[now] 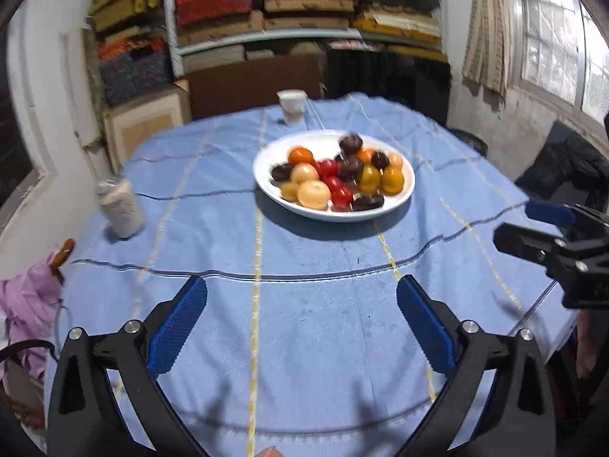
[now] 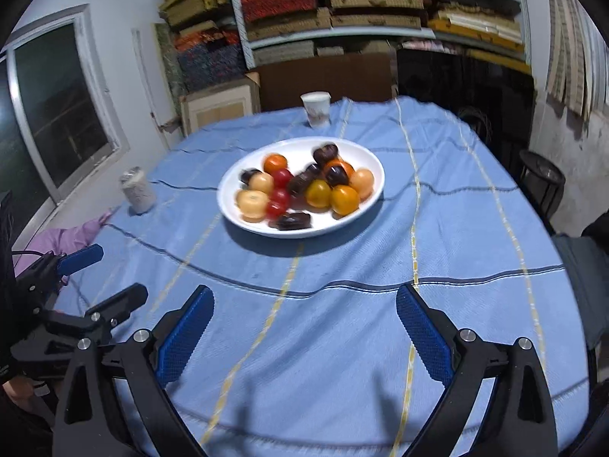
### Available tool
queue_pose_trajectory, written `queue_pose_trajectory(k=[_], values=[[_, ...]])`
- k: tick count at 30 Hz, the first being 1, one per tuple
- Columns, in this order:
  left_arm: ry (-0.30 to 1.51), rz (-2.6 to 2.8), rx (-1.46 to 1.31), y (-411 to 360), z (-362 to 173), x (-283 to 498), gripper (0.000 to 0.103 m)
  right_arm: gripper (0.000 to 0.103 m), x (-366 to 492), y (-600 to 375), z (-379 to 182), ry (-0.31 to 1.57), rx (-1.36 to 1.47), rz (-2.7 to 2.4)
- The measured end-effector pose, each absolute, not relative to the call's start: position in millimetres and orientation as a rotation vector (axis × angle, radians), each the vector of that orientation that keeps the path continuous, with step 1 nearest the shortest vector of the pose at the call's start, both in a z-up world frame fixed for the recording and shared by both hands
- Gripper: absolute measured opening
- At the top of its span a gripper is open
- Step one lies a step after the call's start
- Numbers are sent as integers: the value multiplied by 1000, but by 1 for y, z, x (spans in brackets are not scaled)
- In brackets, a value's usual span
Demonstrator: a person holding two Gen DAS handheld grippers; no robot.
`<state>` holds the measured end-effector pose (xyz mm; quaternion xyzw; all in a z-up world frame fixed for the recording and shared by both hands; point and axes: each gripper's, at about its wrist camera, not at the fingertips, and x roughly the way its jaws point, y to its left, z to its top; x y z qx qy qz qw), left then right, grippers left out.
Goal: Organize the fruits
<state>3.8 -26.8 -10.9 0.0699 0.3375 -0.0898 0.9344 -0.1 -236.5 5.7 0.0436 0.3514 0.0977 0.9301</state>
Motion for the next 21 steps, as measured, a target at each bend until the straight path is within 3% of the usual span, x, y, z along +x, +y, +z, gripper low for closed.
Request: queue_pose_trajectory(k=[6, 21], values=[[624, -137, 120, -16, 14, -43, 98, 99, -40, -223, 31, 662, 47, 211], [590, -62, 90, -9, 22, -59, 98, 99, -56, -222, 29, 660, 52, 181]])
